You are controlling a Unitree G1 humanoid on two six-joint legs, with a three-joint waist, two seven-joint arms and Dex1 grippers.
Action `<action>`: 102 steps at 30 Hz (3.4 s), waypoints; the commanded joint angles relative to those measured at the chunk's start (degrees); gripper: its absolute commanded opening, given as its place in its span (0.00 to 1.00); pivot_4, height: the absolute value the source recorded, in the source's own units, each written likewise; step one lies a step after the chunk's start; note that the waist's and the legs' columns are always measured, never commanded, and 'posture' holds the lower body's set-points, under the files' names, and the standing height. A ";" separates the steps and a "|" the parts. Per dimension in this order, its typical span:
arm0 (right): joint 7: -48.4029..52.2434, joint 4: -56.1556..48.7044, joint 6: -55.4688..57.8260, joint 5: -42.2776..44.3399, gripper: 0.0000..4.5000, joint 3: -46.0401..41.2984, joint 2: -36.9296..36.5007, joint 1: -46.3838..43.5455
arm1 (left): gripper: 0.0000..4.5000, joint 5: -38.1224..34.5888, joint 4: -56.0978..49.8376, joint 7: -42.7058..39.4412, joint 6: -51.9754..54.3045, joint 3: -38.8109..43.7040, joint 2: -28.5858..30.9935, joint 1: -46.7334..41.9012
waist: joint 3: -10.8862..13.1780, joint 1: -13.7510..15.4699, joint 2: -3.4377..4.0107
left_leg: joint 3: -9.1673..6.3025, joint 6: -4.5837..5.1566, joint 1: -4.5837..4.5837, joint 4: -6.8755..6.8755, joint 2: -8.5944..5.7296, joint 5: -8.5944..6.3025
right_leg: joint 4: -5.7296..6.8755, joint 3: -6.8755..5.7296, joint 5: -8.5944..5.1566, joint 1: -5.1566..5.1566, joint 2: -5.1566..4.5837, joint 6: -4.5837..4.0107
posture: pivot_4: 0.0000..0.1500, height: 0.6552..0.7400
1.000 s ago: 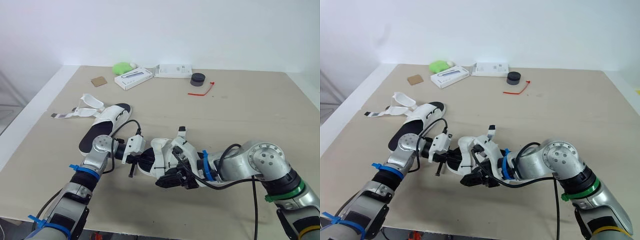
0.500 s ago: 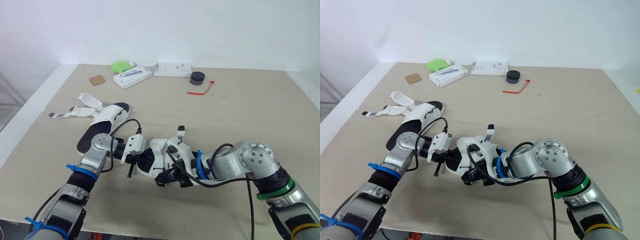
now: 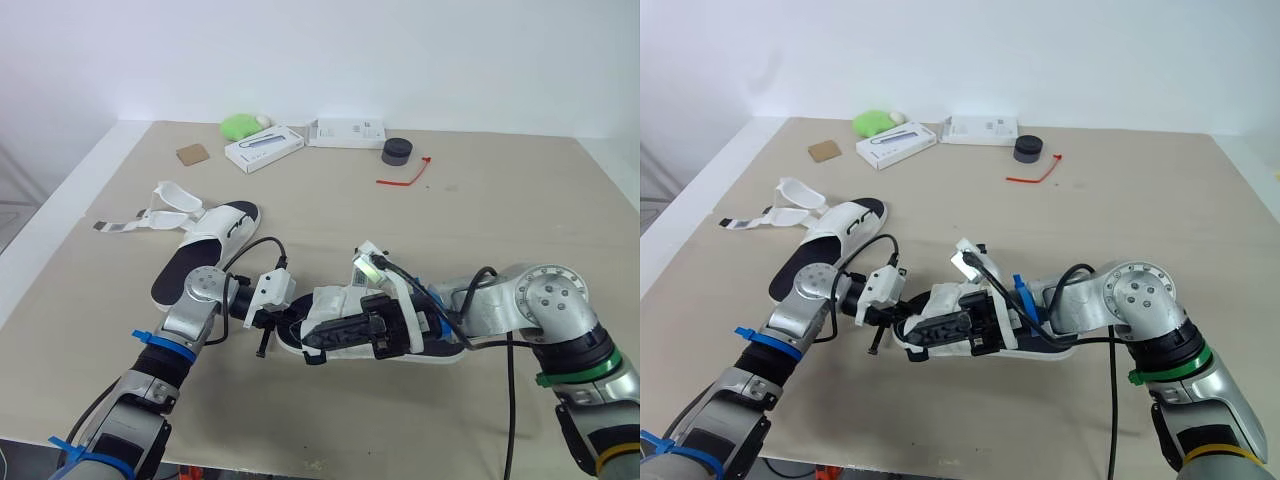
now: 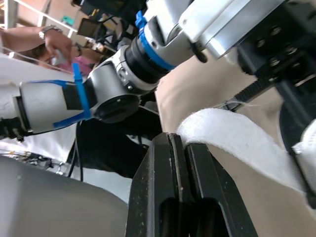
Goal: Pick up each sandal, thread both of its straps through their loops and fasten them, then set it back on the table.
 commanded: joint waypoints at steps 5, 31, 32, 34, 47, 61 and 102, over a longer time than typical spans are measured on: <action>-4.70 4.33 -6.96 3.20 0.02 -3.66 5.79 -3.29 | 0.00 5.12 4.27 -0.45 1.58 -6.62 0.76 4.99 | 0.00 -0.12 0.01 | 0.00 0.00 0.02 0.01 0.00 0.00 | 0.03 0.00 0.02 0.01 0.00 -0.03 | 1.00 1.00; -39.99 12.30 -15.22 3.20 0.55 -10.66 12.19 5.94 | 0.00 5.38 7.95 0.19 -1.19 -6.71 0.32 4.08 | -0.15 -0.17 0.21 | -0.01 0.08 0.71 0.13 0.13 0.12 | 0.33 0.12 0.05 0.27 0.15 -0.10 | 1.00 1.00; -40.32 12.61 -15.01 3.20 0.70 -10.88 12.40 5.71 | 0.00 5.38 8.06 0.21 -1.27 -6.70 0.31 4.05 | -0.16 -0.17 0.22 | -0.01 0.08 0.72 0.13 0.16 0.12 | 0.33 0.12 0.07 0.27 0.19 -0.13 | 1.00 1.00; -41.15 13.37 -14.83 3.20 0.85 -11.15 12.46 5.05 | 0.00 5.38 8.25 0.26 -1.37 -6.66 0.28 4.02 | -0.26 -0.17 0.25 | -0.01 0.08 0.73 0.13 0.17 0.12 | 0.33 0.12 0.07 0.27 0.19 -0.14 | 1.00 1.00; -25.76 13.84 -11.33 3.14 0.99 -19.59 7.39 -4.03 | 0.00 5.82 10.73 0.41 -3.35 -6.54 -0.35 3.88 | -0.45 -0.14 0.56 | 0.14 0.10 0.69 0.04 0.17 0.11 | 0.33 0.24 0.06 0.36 0.21 -0.21 | 1.00 1.00; 25.36 -19.24 -4.94 -25.81 0.99 -32.67 -18.69 20.37 | 0.00 -10.27 -4.70 4.53 11.38 4.28 -4.14 -1.06 | 0.37 -0.04 0.55 | -0.08 0.08 -0.15 0.32 0.03 0.12 | 0.27 0.22 0.01 -0.08 0.21 0.00 | 1.00 1.00; 43.07 -8.34 -24.61 -69.60 0.14 -15.52 -3.93 23.78 | 0.00 -21.36 -35.54 12.52 25.72 13.26 14.93 12.38 | 2.33 -1.65 -0.20 | 0.04 -1.25 -0.36 0.58 0.26 0.91 | 0.99 0.51 0.55 -0.67 0.42 -0.07 | 1.00 1.00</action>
